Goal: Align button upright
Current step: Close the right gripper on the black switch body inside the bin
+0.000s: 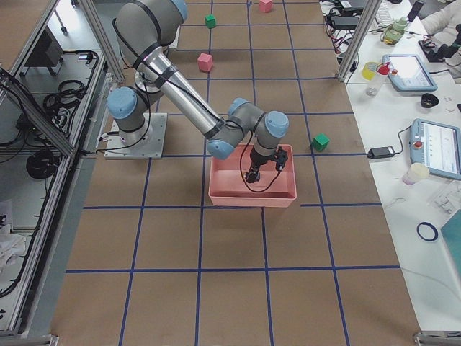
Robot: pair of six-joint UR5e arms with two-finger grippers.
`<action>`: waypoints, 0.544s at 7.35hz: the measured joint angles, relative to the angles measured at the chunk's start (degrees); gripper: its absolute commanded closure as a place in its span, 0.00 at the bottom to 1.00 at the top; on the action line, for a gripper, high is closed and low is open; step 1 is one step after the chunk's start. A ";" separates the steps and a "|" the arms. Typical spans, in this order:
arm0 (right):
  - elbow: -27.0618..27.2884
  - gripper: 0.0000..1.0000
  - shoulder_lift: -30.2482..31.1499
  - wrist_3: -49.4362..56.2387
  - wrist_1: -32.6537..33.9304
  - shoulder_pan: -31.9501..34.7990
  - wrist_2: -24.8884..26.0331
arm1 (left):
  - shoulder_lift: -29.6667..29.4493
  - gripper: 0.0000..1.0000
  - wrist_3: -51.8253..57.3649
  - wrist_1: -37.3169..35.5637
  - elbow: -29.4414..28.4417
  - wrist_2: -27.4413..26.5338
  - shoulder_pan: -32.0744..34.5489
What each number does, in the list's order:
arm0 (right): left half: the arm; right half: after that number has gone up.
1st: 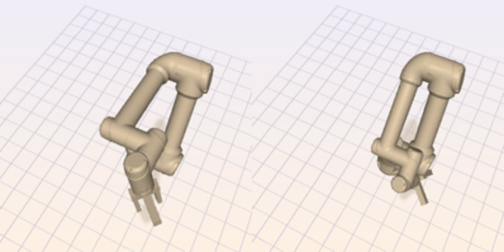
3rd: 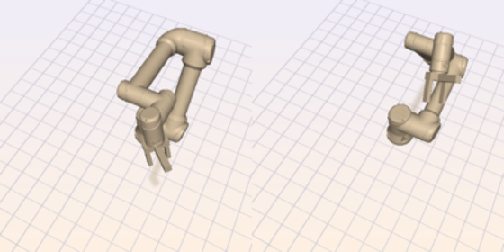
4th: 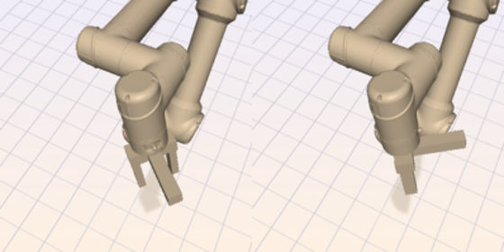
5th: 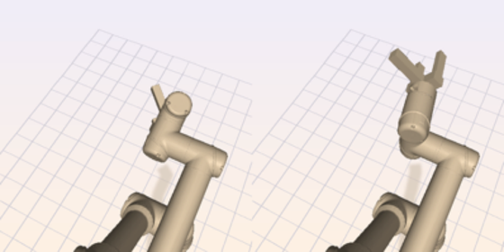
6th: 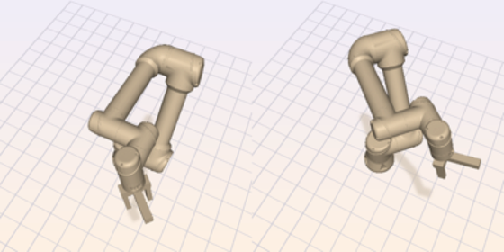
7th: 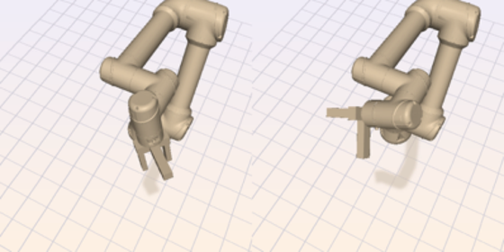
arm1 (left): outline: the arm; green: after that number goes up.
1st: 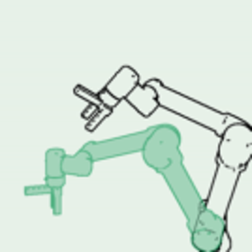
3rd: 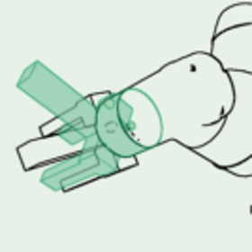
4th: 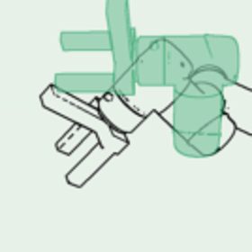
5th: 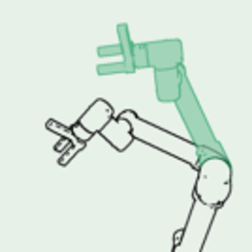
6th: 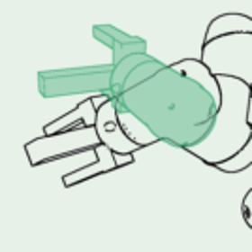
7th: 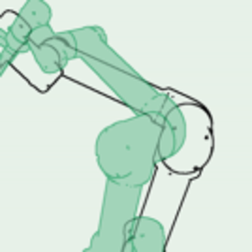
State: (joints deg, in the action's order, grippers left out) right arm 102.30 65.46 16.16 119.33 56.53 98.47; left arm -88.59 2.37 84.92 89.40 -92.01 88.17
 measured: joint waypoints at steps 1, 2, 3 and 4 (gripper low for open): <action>-0.04 0.00 -0.57 0.01 0.47 -0.04 -0.19 | 0.00 0.00 0.00 0.04 0.01 0.20 0.03; -0.08 0.05 -1.38 0.01 0.80 -0.07 -0.28 | 0.00 0.00 0.00 0.08 0.01 0.31 0.04; -0.07 0.61 -2.01 0.01 0.97 -0.11 -0.28 | 0.00 0.00 0.00 0.14 0.00 0.38 0.02; -0.04 1.00 -2.37 0.01 1.01 -0.15 -0.23 | 0.00 0.00 0.00 0.20 0.00 0.45 -0.01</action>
State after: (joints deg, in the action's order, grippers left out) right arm 102.26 63.08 16.17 120.35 56.38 98.25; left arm -88.59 2.37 85.12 89.40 -91.56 88.17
